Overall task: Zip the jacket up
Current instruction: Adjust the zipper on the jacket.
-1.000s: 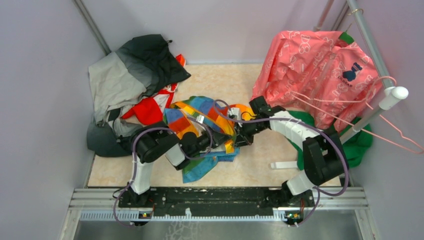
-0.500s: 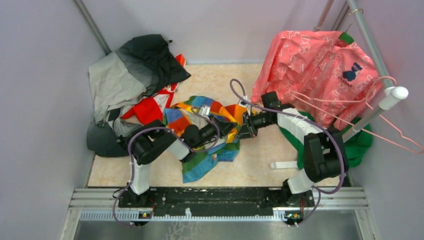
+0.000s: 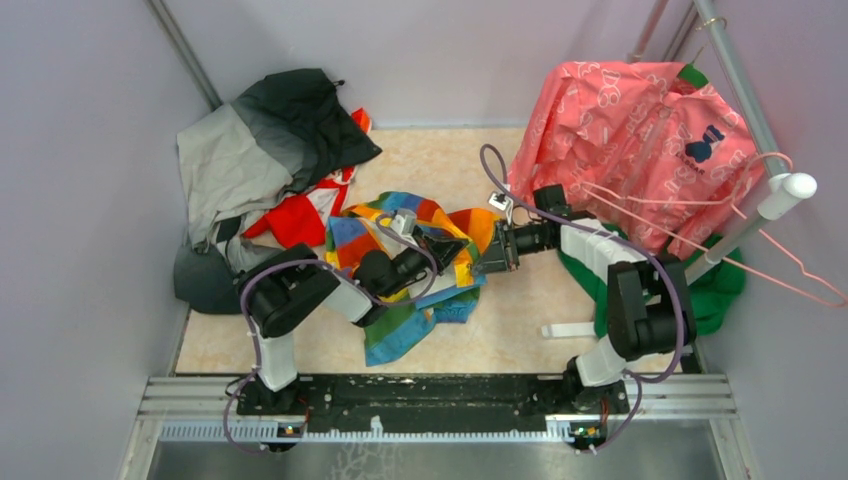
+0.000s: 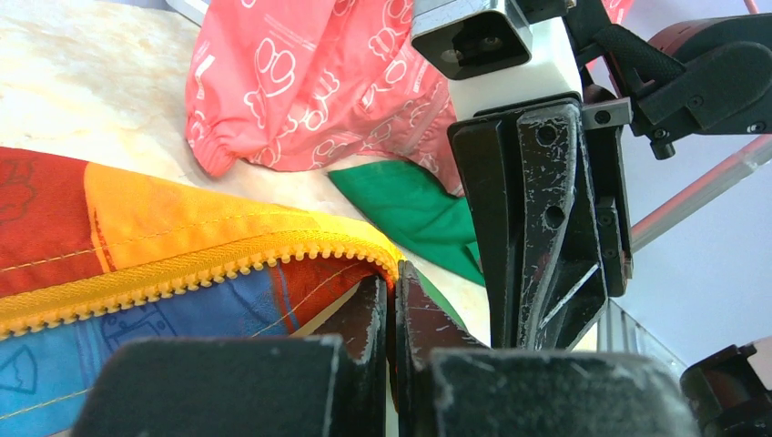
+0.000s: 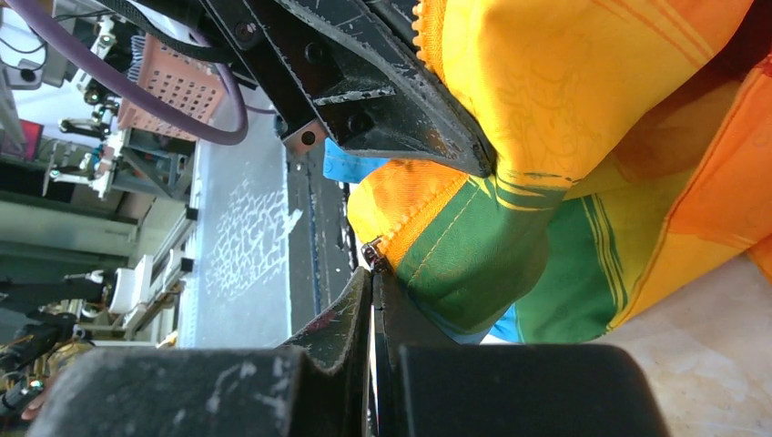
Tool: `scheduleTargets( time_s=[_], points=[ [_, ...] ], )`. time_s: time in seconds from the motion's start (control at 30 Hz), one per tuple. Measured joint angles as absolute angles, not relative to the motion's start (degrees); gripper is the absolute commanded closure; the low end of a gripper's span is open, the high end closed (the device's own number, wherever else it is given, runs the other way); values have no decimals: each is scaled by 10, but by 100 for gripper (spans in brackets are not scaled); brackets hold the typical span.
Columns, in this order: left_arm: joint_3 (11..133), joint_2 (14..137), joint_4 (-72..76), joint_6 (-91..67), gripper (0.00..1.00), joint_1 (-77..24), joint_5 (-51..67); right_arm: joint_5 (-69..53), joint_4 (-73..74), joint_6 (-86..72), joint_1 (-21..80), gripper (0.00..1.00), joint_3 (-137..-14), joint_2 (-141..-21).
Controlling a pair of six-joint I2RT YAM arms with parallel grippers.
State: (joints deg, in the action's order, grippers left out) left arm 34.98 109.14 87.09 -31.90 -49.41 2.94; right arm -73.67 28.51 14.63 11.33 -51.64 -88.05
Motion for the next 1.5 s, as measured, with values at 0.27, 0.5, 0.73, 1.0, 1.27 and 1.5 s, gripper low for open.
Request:
scheduleTargets(
  time_s=[0.27,0.5,0.73,1.0,1.27,1.5],
  points=[
    [335,1073,870,-272,100,-495,51,-693,326,204,145,89,-525,-895],
    [309,1006,871,-171,100,-494,110,-635,399,313,183,61,-541,-881],
    [240,941,871,-94,100,-490,163,-626,458,446,182,34,-541,-763],
    [203,891,872,-83,100,-484,225,-606,338,439,185,12,-491,-623],
    [222,891,872,-117,100,-484,292,-572,239,367,261,23,-491,-685],
    [227,891,871,-126,100,-484,301,-574,216,328,280,57,-491,-700]
  ],
)
